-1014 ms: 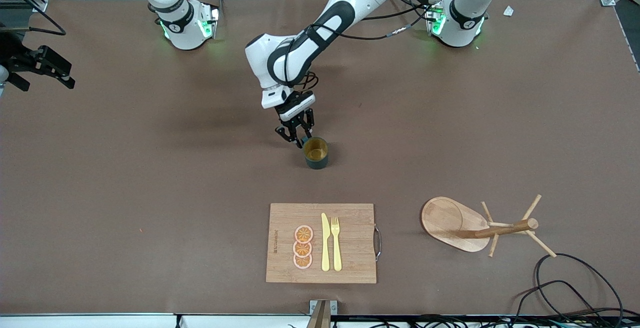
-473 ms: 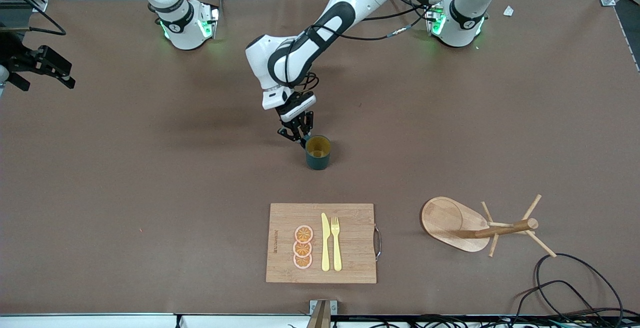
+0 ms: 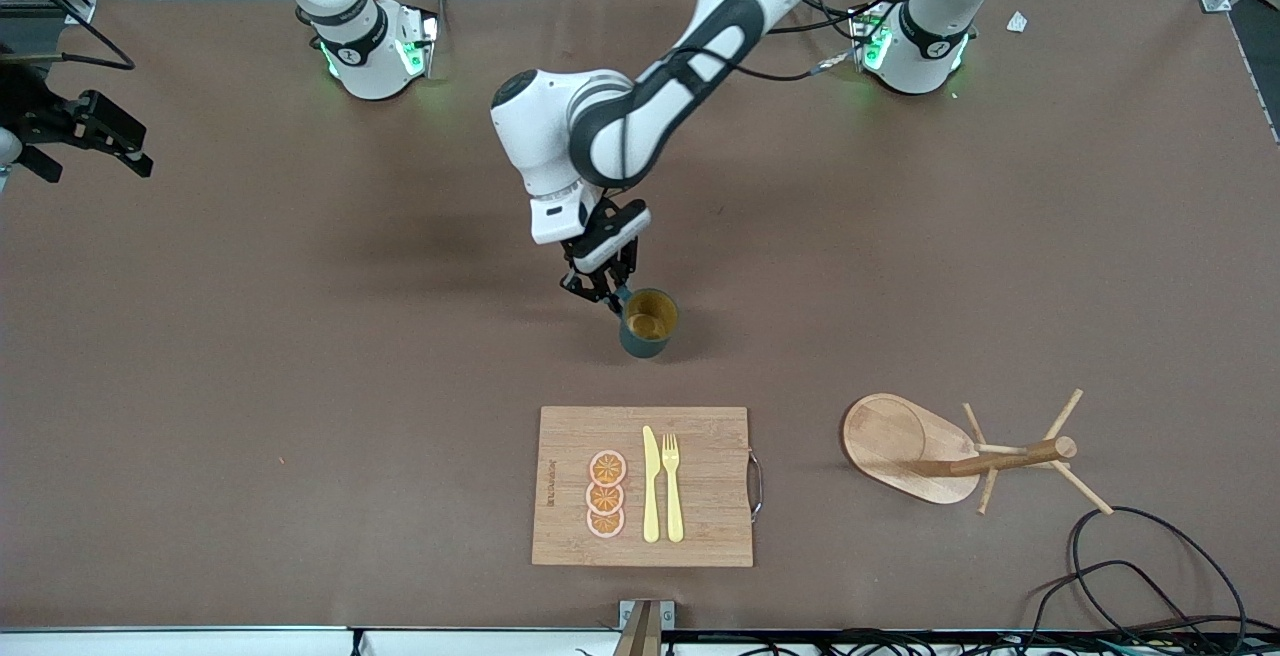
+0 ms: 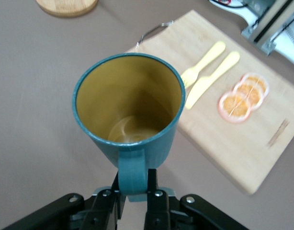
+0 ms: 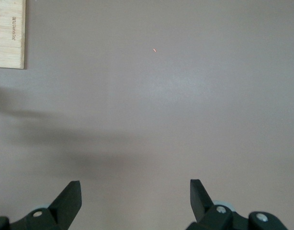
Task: Pass cup and hang on rack
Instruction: 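Lift the mug with the left gripper and carry it toward the rack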
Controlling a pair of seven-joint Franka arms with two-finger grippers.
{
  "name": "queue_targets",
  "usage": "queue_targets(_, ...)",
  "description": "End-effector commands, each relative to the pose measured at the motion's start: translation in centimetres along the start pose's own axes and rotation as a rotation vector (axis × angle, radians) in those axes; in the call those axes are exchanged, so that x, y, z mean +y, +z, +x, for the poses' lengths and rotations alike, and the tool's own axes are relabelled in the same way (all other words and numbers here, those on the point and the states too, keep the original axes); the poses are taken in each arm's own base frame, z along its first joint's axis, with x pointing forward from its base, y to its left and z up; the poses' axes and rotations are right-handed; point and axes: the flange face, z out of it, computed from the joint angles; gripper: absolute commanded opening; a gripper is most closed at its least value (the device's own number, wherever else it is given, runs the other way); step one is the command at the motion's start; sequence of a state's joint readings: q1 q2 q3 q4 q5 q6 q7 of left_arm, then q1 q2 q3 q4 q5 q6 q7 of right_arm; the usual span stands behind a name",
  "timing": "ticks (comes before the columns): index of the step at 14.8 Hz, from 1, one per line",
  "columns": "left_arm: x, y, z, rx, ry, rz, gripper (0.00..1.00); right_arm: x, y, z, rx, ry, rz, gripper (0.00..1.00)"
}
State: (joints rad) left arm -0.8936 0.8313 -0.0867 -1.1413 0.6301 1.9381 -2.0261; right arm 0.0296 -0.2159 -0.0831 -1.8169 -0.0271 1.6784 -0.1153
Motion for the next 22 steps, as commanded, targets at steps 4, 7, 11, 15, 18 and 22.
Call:
queue_targets(4,0.4,-6.4,19.2,-0.268,-0.091,-0.003,0.0,0.0,-0.3,0.0,-0.004,-0.011,-0.013,1.0)
queue_targets(7,-1.2,-7.0,29.4,-0.452,-0.173,-0.036,0.0,0.0,-0.3,0.0,-0.004,-0.011,-0.013,1.0)
queue_targets(11,-4.0,-4.1,39.5,-0.671,-0.293,-0.084,0.0,-0.2,-0.3,0.0,-0.004,-0.013,-0.012,1.0)
queue_targets(15,-7.6,-0.1,47.5,-0.866,-0.384,-0.161,0.0,-0.1,-0.3,-0.1,-0.008,-0.013,-0.013,1.0)
queue_targets(18,-10.5,2.1,51.4,-0.983,-0.41,-0.194,0.01,-0.2,-0.1,-0.2,-0.023,-0.013,-0.009,1.0)
queue_targets(22,-13.7,7.4,54.0,-1.241,-0.488,-0.221,0.02,-0.2,-0.2,-0.2,-0.022,-0.013,-0.01,1.0)
